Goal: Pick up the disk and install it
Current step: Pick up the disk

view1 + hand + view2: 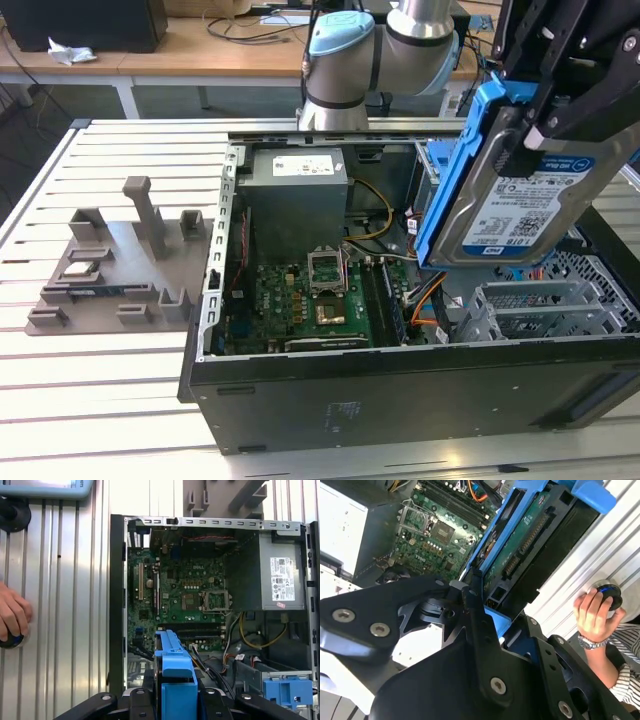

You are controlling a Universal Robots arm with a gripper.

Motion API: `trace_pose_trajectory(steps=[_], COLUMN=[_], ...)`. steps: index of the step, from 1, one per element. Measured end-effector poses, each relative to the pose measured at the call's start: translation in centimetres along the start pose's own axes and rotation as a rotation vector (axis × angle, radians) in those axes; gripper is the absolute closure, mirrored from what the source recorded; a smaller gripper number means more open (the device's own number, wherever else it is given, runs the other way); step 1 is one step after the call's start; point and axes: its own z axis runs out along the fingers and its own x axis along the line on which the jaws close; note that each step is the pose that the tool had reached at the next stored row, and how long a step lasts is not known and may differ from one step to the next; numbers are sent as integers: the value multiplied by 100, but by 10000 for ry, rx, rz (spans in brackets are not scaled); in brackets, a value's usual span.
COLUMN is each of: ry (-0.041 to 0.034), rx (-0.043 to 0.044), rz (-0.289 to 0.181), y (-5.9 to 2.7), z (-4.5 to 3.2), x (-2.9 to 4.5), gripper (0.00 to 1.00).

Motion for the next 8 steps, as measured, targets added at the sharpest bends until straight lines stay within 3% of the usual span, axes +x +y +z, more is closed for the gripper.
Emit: trace_pose_trajectory(steps=[4,6,8], ry=[-11,-164,-150], rx=[-8,-19,-40], rz=[-52,-236,-531], y=[-122,-156,-175], z=[14,11,16], x=[1,0,1], gripper=[63,63,63])
